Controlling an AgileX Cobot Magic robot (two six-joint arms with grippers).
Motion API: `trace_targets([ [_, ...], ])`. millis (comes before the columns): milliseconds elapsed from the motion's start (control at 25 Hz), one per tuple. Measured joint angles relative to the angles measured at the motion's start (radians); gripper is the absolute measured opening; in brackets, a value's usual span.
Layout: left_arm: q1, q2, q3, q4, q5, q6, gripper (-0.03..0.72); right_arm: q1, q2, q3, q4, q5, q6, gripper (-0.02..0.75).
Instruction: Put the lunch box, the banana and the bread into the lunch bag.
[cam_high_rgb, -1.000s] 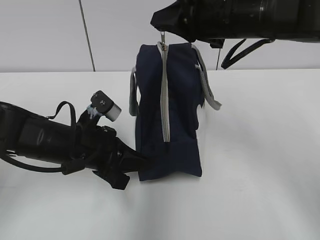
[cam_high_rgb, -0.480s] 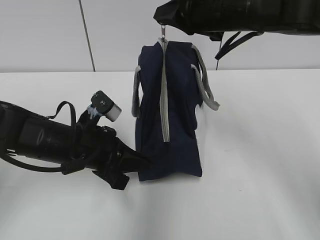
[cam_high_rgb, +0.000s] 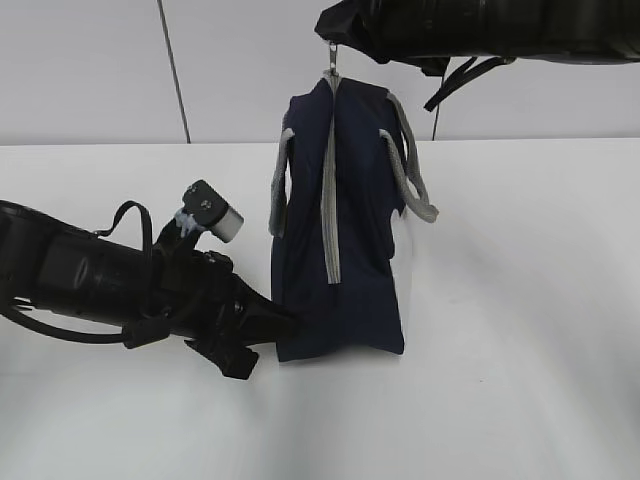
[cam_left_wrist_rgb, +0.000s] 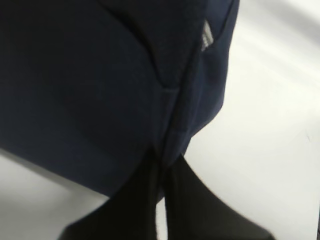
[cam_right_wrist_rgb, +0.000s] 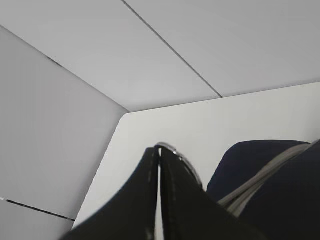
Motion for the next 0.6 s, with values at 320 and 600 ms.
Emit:
trace_targets([
  [320,0.011,0.000,0.000,0.003,0.053,-0.134,0.008,-0.006,0.000,-0.005,-0.099,0.160,0.035,-0.016],
  [600,0.093,-0.099,0.007,0.099,0.164,-0.482,0.290,-0.008,0.000,-0.010,-0.298,0.239,0.130,-0.016],
])
